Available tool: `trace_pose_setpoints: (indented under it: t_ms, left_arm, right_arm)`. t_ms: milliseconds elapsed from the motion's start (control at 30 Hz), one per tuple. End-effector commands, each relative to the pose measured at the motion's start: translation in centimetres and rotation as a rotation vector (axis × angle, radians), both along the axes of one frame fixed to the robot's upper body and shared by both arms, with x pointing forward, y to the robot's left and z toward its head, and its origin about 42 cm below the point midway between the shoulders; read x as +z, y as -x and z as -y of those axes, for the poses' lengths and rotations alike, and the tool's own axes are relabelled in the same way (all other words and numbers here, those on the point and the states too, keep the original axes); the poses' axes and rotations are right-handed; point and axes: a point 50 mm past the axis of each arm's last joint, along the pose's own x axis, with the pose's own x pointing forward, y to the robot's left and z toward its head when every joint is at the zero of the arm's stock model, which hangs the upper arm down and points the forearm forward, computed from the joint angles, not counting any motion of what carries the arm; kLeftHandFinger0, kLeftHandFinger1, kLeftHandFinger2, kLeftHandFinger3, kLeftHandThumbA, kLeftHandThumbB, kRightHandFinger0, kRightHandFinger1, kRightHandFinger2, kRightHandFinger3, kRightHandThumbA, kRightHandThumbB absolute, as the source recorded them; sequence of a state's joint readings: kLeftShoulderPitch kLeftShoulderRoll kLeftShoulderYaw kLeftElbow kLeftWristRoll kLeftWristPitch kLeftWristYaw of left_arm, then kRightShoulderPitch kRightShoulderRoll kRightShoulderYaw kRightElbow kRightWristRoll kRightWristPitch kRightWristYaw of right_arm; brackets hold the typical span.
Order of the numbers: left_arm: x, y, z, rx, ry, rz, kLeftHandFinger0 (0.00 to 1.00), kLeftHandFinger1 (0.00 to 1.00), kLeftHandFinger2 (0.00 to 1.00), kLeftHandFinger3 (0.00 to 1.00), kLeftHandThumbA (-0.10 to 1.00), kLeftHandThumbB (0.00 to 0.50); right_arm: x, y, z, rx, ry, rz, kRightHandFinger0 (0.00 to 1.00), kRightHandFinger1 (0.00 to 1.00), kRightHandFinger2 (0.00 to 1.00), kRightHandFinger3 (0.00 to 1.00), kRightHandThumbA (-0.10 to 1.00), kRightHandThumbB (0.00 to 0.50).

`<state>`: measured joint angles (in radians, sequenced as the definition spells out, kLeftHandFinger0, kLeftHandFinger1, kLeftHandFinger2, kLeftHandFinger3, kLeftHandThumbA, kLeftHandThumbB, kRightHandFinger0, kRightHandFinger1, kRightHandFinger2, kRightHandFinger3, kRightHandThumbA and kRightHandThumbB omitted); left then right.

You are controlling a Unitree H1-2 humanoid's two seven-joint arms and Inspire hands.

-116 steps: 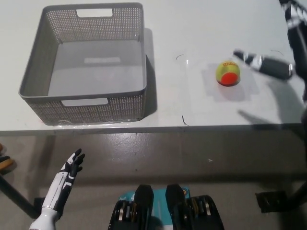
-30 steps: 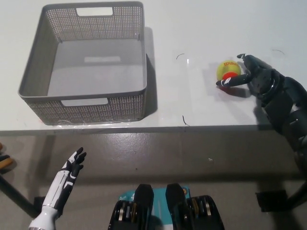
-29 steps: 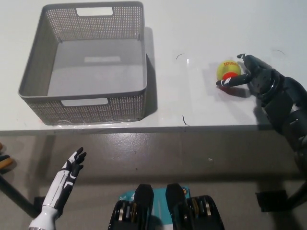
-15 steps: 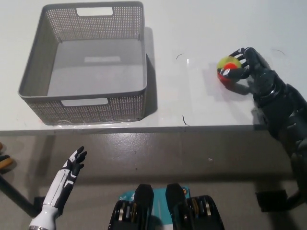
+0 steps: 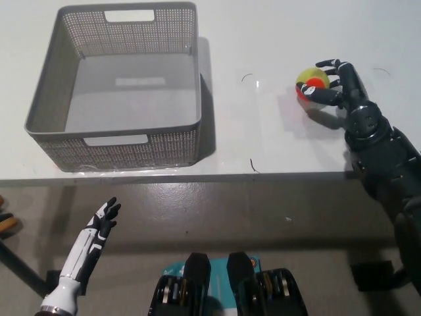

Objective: Use the right hand to pick up a tennis ball and put it into a container on the left side

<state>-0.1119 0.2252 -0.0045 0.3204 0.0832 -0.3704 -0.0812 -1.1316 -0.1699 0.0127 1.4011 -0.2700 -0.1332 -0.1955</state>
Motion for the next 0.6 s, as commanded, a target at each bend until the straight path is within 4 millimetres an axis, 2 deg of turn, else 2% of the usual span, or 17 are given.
trace_pose_setpoints:
  t_ms: [0,100,167,300,367,433,467,500,567]
  left_arm:
    - [1.0,-0.3,-0.6,-0.013,0.001,0.048,1.0,1.0,1.0,1.0,1.0,0.256]
    - [0.9,-0.2,-0.6,-0.014,0.0,0.04,1.0,1.0,1.0,1.0,1.0,0.263]
    - [0.8,-0.3,-0.6,-0.017,-0.011,0.042,1.0,1.0,1.0,1.0,1.0,0.264]
    - [0.5,-0.2,-0.4,-0.016,-0.005,0.034,1.0,1.0,1.0,1.0,1.0,0.26]
    - [0.4,-0.1,-0.4,-0.013,0.008,0.033,1.0,1.0,1.0,1.0,1.0,0.262]
    - [0.4,0.0,-0.5,-0.014,0.0,0.032,1.0,1.0,1.0,1.0,1.0,0.262]
    - [0.4,0.0,-0.5,-0.014,-0.002,0.031,1.0,1.0,1.0,1.0,1.0,0.262]
    - [0.4,0.0,-0.4,-0.016,-0.003,0.034,1.0,1.0,1.0,1.0,1.0,0.261]
    - [0.4,-0.1,-0.4,-0.016,-0.004,0.033,1.0,1.0,1.0,1.0,1.0,0.271]
  right_arm:
    - [4.2,-1.1,-0.8,0.012,-0.166,0.178,0.0,0.33,0.72,0.7,-0.1,0.134]
    - [6.4,-1.5,-2.3,0.057,-0.199,0.259,0.0,0.34,0.73,0.71,-0.1,0.129]
    - [8.7,-1.6,-4.1,0.107,-0.223,0.342,0.0,0.38,0.74,0.7,-0.1,0.112]
    - [12.2,-1.2,-7.5,0.206,-0.242,0.453,0.0,0.39,0.73,0.69,-0.1,0.128]
    - [13.1,-0.9,-8.8,0.239,-0.256,0.477,0.0,0.38,0.72,0.69,-0.1,0.132]
    - [14.7,-0.3,-11.0,0.288,-0.265,0.499,0.0,0.34,0.69,0.7,-0.1,0.135]
    - [15.0,-0.2,-11.3,0.297,-0.267,0.501,0.0,0.34,0.69,0.7,-0.1,0.134]
    - [16.1,0.3,-12.9,0.329,-0.258,0.52,0.0,0.31,0.67,0.72,-0.1,0.135]
    - [16.8,0.6,-14.0,0.344,-0.251,0.524,0.0,0.33,0.69,0.74,-0.1,0.146]
